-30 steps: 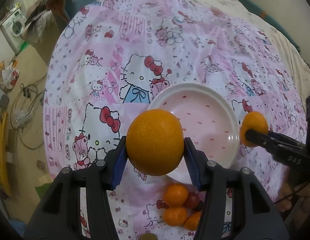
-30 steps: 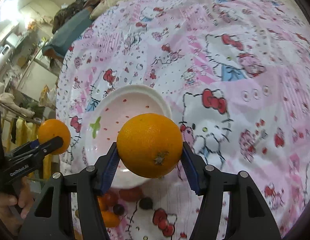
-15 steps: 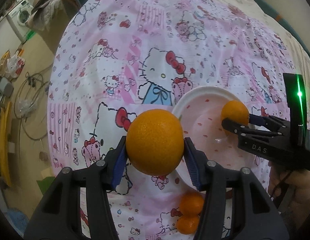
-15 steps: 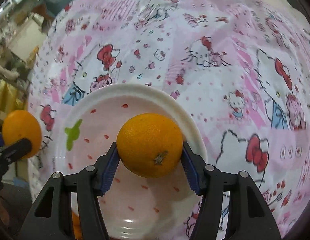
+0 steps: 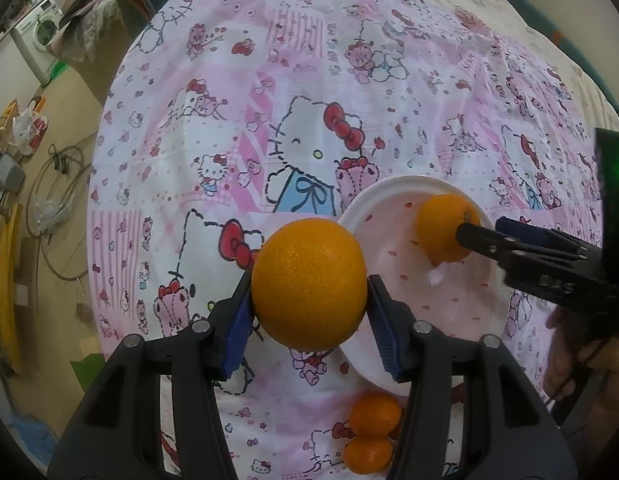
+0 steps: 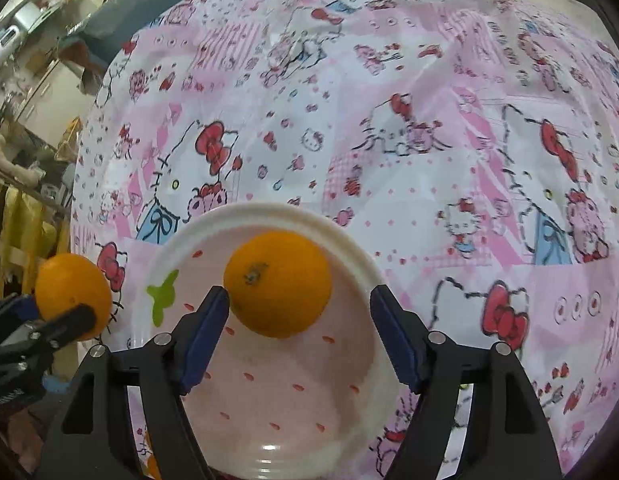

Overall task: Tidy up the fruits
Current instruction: 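Lower the held orange onto the plate beside the other and open the left tool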

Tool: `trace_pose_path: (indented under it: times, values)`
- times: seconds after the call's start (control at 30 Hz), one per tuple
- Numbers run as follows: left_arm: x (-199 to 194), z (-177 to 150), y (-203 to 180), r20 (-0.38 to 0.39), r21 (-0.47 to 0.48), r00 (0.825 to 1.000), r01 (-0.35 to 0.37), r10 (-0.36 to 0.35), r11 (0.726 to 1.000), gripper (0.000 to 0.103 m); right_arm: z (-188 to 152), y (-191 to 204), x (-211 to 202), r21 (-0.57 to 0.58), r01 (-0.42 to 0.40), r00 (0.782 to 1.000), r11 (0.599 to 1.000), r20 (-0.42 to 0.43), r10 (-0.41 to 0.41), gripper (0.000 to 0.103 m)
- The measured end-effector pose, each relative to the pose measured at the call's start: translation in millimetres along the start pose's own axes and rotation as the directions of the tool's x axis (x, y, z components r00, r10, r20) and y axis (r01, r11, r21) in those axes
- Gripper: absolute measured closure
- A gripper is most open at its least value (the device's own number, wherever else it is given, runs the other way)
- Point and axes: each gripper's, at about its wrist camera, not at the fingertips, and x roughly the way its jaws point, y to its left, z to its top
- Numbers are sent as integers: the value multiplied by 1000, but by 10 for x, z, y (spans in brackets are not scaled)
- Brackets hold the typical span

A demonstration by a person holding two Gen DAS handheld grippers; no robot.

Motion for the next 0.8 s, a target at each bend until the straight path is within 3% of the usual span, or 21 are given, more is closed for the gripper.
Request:
trace_pose_path:
  times: [0.2, 0.43, 0.57, 0.8]
  values:
    - [45, 42, -141, 2, 28, 1000, 12, -13, 1000, 53, -196, -153, -464, 82, -24, 997, 996, 73, 18, 27]
    - [227, 101, -446, -10, 89, 999, 39, -38, 995, 53, -681, -467, -987, 232, -78, 985, 969, 168, 39, 23]
    - [371, 136, -587, -17, 117, 999, 44, -43, 992, 53, -866, -598, -1131, 261, -50, 981, 964, 195, -2, 23]
    - [551, 158, -632, -45, 114, 999, 26, -21, 993, 53, -1064, -799, -1140, 315, -79, 975, 946, 221, 7, 23]
